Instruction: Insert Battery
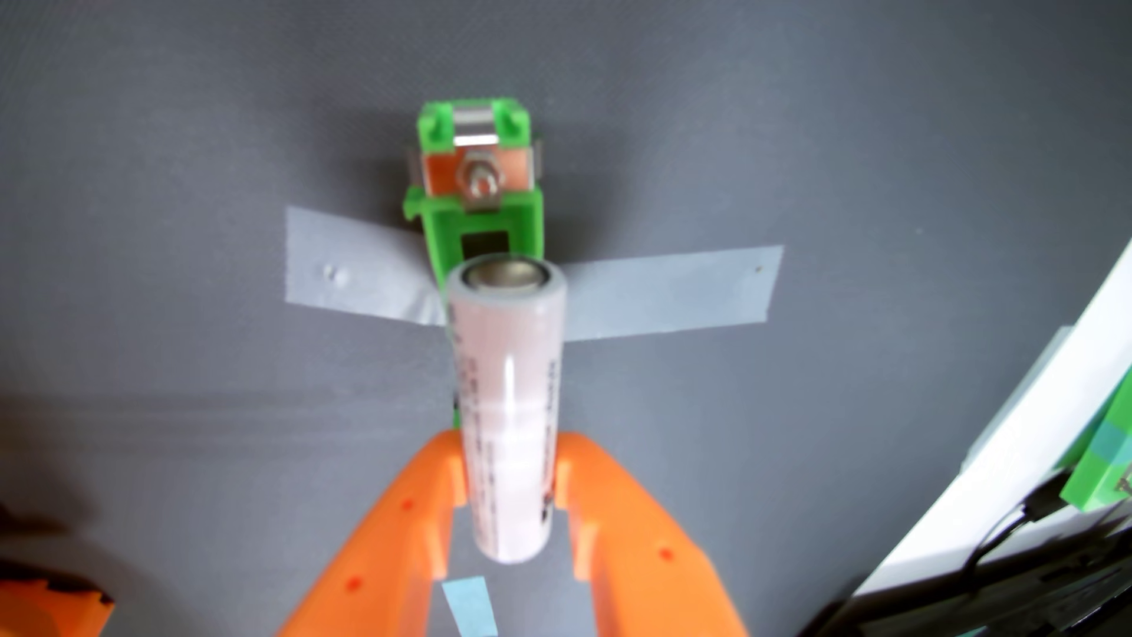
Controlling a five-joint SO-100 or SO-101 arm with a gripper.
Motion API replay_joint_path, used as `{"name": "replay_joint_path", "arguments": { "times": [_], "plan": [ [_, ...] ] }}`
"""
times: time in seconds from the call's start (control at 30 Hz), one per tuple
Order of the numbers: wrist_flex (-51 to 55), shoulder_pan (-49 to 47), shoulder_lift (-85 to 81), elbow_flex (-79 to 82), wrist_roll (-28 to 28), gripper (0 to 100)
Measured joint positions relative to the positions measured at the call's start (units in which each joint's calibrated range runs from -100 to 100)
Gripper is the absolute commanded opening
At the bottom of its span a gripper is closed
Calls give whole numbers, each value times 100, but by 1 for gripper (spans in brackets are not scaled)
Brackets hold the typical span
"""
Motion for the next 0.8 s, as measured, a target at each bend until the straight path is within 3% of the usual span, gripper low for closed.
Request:
{"name": "replay_joint_path", "arguments": {
  "times": [0.8],
  "plan": [
    [-8,0,0,0,143,2]
  ]
}}
